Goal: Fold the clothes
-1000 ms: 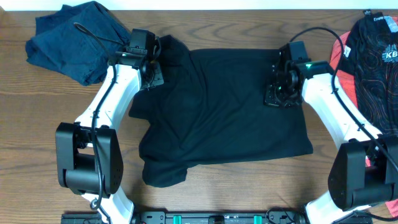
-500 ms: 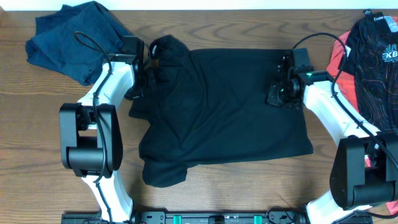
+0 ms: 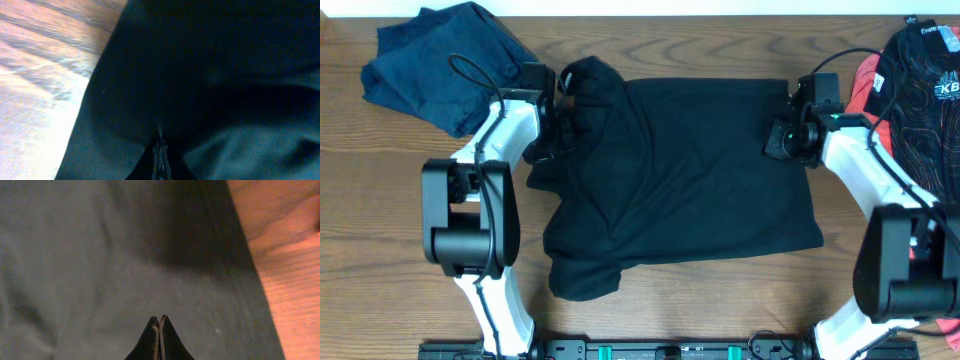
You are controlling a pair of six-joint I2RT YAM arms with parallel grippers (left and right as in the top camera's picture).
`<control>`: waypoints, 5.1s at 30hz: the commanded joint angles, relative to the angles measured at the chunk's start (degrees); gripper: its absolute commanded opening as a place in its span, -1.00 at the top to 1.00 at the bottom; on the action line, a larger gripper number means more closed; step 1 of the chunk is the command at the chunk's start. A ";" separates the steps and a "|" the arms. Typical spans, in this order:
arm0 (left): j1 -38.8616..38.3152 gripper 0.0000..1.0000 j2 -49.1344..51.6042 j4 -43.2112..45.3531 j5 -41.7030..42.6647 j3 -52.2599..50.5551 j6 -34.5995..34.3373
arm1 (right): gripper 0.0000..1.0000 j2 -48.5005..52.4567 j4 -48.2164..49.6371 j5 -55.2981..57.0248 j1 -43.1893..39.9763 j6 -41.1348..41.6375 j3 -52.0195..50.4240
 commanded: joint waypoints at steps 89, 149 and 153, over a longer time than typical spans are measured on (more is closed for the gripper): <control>2.89 0.88 -15.80 -5.31 5.09 -28.41 -3.15 | 0.81 -9.97 -11.85 -1.92 -5.73 5.77 -17.64; 8.55 -0.85 -45.77 -28.76 5.11 -29.51 -4.61 | -0.30 -37.05 -26.47 -6.67 -14.40 2.40 -18.43; 7.17 -0.85 -48.63 -31.89 5.35 -29.51 -6.01 | -0.29 -37.05 -26.40 -8.15 -14.40 1.86 -18.43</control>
